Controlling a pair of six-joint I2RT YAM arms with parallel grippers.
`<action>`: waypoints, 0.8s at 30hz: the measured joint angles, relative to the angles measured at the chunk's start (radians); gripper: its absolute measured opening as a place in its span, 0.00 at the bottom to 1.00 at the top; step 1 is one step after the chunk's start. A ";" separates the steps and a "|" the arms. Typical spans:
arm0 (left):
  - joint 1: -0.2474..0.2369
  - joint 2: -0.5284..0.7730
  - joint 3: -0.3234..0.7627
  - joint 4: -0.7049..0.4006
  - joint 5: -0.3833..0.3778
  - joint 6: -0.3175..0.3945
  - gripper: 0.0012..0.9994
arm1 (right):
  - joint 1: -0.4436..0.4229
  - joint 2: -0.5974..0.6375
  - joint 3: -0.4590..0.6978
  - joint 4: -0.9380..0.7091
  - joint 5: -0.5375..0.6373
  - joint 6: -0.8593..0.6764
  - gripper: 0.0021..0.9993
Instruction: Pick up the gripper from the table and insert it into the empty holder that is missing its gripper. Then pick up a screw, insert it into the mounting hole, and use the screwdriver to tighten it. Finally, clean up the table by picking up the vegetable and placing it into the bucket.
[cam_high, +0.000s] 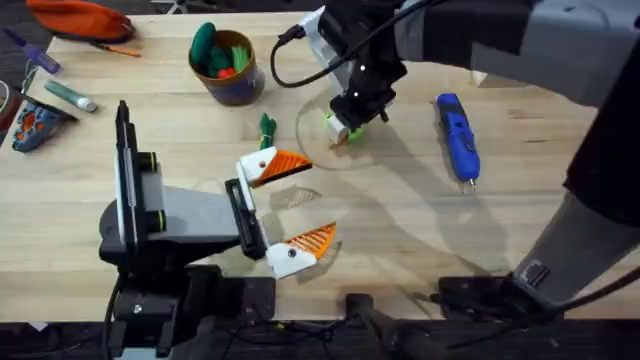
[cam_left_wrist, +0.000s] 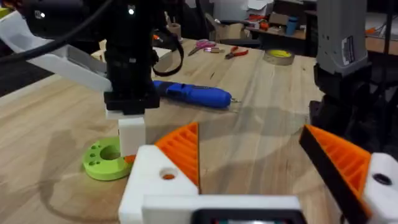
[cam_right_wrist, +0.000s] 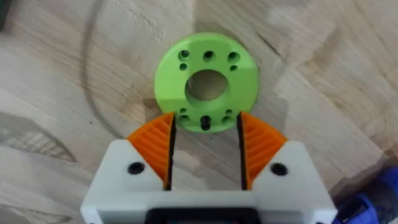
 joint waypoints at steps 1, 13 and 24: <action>0.000 0.000 0.000 0.000 0.000 0.000 1.00 | 0.000 0.000 0.000 0.000 -0.001 0.000 0.51; 0.000 0.000 0.000 0.000 0.000 0.000 1.00 | 0.000 0.000 0.000 -0.003 -0.003 0.000 0.30; 0.000 0.000 0.000 0.000 0.000 0.000 1.00 | 0.000 0.003 0.002 -0.002 -0.003 0.000 0.18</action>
